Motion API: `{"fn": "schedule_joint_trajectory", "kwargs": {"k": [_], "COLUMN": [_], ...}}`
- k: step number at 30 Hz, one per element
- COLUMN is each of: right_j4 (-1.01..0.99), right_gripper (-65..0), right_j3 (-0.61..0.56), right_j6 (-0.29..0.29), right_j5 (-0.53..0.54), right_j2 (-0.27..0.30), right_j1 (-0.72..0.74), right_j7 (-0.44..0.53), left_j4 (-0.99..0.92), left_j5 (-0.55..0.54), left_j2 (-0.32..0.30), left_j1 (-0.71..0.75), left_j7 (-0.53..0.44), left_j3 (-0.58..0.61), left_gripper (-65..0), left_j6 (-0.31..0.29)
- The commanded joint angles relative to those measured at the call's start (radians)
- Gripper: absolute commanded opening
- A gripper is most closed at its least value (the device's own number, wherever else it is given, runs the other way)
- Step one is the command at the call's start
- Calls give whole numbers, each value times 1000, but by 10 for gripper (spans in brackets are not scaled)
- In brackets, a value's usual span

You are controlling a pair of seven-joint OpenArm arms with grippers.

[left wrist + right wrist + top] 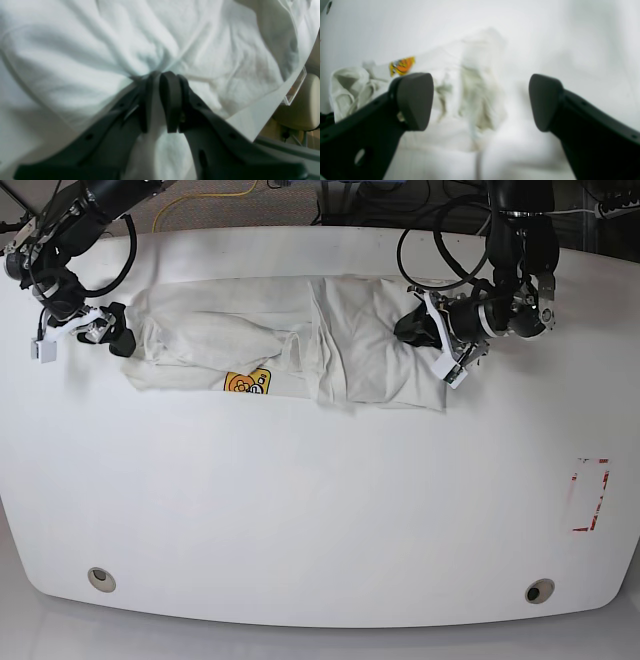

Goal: Fold the T-shirt properly
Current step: 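Grasp the folded shirt with both grippers at its two ends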

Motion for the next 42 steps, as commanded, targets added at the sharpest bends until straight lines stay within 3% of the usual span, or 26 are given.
{"fn": "schedule_joint_trajectory", "kwargs": {"k": [1, 10, 15, 32, 38, 42], "right_j4": [-81, -190, -225, -175, -126, -119], "right_gripper": [-75, -71, 0, 0, 0, -68], "right_j3": [4, -7, -51, -191, -209, -212], "right_j6": [1, 1, 1, 1, 1, 1], "right_j5": [29, 30, 29, 30, 29, 27], "right_j2": [46, 73, 50, -63, -76, -82], "right_j1": [21, 44, 49, -14, -41, -45], "right_j7": [24, 24, 24, 85, 89, 89], "left_j4": [14, 0, -9, -8, -15, -20], "left_j5": [40, 40, 41, 44, 46, 46], "left_j2": [-12, -14, -14, -14, -14, -14], "left_j1": [0, -1, -4, -8, -8, -8], "left_j7": [23, 23, 23, 23, 23, 23], "left_j3": [-3, -3, -3, -2, -2, -2], "left_gripper": [-562, -562, -562, -562, -562, -562], "left_j6": [3, 3, 3, 3, 3, 3]}}
